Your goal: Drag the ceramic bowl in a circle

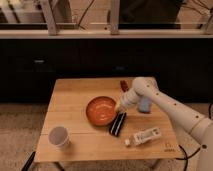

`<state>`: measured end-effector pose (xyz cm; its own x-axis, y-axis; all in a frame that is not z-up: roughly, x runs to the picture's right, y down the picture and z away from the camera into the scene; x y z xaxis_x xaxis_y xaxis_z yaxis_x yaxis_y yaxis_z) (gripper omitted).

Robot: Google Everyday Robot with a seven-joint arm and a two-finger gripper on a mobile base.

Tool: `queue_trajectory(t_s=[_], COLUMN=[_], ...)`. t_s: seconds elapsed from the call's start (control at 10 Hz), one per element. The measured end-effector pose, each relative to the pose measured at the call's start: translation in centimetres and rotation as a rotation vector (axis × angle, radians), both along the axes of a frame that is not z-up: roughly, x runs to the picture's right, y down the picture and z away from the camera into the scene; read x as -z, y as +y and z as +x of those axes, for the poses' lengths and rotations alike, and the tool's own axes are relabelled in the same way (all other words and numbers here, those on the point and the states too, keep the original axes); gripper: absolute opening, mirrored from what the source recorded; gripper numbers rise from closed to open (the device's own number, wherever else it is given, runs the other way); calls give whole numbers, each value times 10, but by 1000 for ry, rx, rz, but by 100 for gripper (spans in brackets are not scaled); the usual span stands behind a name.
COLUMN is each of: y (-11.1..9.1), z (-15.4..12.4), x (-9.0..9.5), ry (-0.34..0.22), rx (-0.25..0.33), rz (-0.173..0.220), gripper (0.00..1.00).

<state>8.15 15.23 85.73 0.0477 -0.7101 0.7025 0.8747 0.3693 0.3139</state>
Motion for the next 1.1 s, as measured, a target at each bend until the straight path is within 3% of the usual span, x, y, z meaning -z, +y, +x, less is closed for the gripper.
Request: queue_trajectory(t_s=[0.2, 0.7, 0.9, 1.1], y=[8, 27, 19, -2], z=[-13, -107, -136, -148], x=[7, 19, 15, 1], ry=[-66, -255, -311, -326], rx=[48, 176, 196, 190], rz=[-7, 2, 25, 47], gripper=[0, 0, 0, 0])
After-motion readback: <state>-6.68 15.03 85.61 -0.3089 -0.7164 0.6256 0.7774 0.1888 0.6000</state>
